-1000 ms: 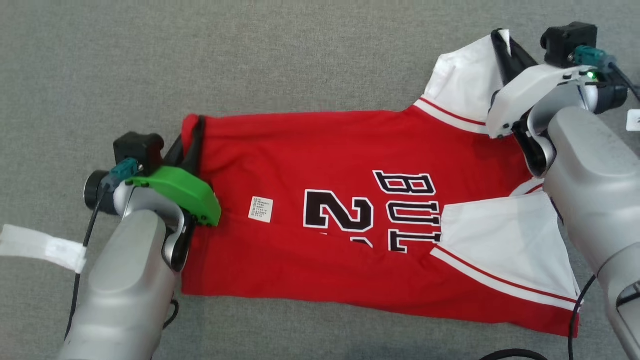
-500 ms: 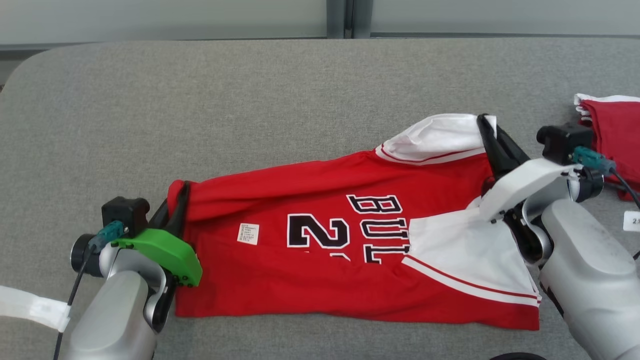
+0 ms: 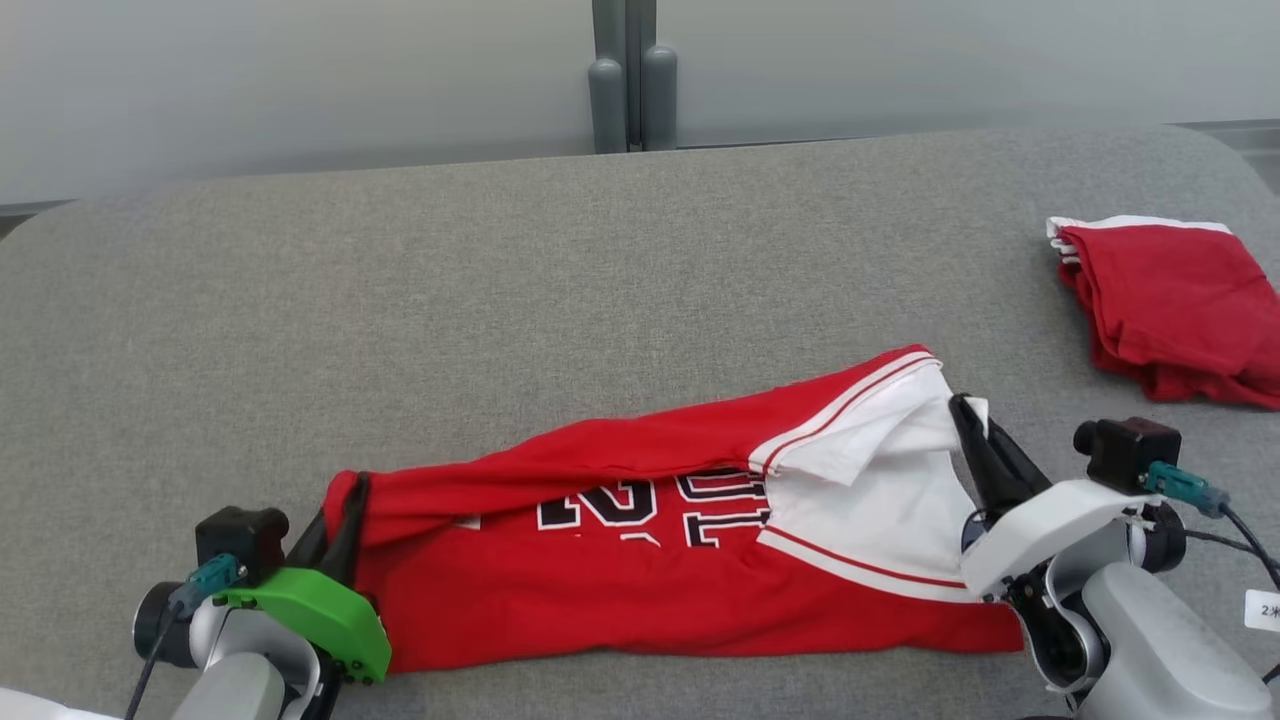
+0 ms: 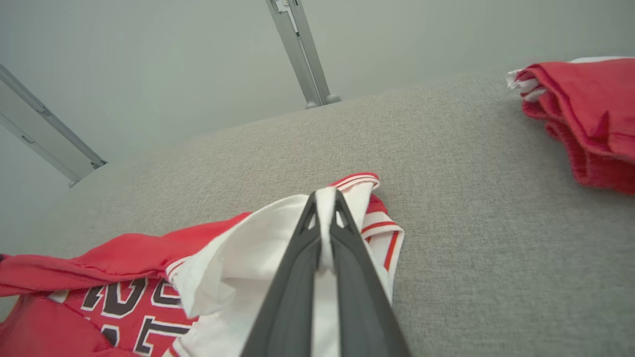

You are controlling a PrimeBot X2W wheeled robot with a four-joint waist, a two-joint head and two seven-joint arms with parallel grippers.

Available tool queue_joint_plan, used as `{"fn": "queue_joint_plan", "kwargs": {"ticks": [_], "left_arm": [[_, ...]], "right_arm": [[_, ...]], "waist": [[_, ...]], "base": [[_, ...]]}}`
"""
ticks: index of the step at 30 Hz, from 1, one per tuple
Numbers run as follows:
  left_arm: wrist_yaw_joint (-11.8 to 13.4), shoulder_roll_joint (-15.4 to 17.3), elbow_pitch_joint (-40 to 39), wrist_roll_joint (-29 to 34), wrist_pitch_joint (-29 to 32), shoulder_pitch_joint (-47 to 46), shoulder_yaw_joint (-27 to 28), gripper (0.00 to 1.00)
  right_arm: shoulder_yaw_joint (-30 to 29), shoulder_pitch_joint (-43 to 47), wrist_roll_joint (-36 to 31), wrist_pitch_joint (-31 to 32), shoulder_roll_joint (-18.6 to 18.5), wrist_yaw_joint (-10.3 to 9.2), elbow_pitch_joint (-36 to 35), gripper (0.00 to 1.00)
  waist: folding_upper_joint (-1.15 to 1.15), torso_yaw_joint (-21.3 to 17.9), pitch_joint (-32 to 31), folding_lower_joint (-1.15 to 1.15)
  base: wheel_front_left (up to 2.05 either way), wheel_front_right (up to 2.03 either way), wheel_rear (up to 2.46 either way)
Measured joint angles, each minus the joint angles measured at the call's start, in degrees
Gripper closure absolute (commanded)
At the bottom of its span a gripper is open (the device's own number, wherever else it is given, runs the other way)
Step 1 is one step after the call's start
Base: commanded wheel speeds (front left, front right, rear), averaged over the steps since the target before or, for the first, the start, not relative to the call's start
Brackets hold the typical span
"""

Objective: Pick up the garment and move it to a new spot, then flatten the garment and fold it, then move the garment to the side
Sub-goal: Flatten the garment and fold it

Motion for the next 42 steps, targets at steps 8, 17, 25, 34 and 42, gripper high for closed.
{"fn": "queue_joint_plan", "kwargs": {"ticks": [8,17,25,34,42], "left_arm": [[0.0,-0.5,-1.0,1.1,0.0,4.4,1.8,0.51],[1.1,-1.3,-0.1,7.5,0.0,7.5,8.6,0.0],[2.9,-6.1,-4.3,13.2,0.0,14.8,16.9,0.0],[1.3,-9.9,-8.5,18.6,0.0,16.4,21.3,0.0],[0.8,-11.1,-10.0,21.4,0.0,17.5,24.9,0.0]], "right_arm": [[0.3,3.4,1.5,0.0,0.7,-0.01,0.7,1.0],[1.0,5.1,2.1,0.0,1.5,-0.01,1.3,1.0],[1.1,7.1,3.0,0.0,2.2,0.0,2.2,1.0],[1.3,8.2,2.4,0.0,2.6,0.0,6.4,0.0],[-5.8,8.2,-2.7,0.0,1.5,-0.01,6.3,0.0]], "waist": [[0.0,-0.6,-1.4,0.0],[0.0,-0.6,-2.0,0.0],[0.0,-0.5,-3.7,0.0],[0.0,0.2,-4.7,0.0],[0.0,0.4,-5.4,0.0]], "base": [[0.0,0.0,0.0],[0.0,0.0,0.0],[0.0,0.0,0.0],[0.0,0.0,0.0],[0.0,0.0,0.0]]}}
